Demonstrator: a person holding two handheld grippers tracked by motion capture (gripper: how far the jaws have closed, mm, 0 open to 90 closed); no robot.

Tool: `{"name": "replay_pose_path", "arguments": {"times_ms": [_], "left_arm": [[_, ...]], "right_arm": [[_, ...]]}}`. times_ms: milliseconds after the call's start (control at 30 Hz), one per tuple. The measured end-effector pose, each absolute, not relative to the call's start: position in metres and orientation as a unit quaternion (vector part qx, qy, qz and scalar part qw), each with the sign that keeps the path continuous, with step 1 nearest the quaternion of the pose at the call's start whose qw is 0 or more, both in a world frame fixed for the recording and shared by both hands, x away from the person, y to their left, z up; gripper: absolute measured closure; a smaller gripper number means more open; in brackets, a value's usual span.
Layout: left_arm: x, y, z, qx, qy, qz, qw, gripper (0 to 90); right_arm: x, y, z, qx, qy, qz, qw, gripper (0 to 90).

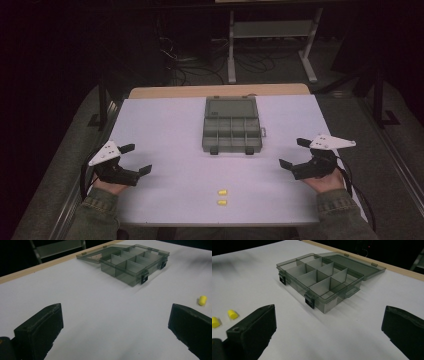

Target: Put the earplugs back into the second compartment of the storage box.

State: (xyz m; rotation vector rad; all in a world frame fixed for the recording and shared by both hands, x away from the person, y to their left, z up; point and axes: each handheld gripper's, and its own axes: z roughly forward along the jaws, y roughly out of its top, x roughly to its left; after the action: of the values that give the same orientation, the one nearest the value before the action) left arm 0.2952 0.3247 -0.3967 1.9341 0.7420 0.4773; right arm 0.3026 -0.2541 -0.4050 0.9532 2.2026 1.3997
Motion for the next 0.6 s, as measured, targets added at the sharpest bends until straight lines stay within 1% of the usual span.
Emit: {"name": "replay_pose_path", "arguments": {"times_ms": [400, 600], "left_arm": [[0.2931, 0.3229, -0.3945, 0.8, 0.299, 0.19, 0.484, 0.0], [0.2949, 0.3177, -0.3954, 0.816, 0.287, 0.187, 0.467, 0.0]], "right_arm": [[0.2998, -0.2541, -0.404, 0.337, 0.78, 0.494, 0.184, 0.0], [0.2987, -0.254, -0.4039, 0.336, 0.781, 0.493, 0.184, 0.0]]}}
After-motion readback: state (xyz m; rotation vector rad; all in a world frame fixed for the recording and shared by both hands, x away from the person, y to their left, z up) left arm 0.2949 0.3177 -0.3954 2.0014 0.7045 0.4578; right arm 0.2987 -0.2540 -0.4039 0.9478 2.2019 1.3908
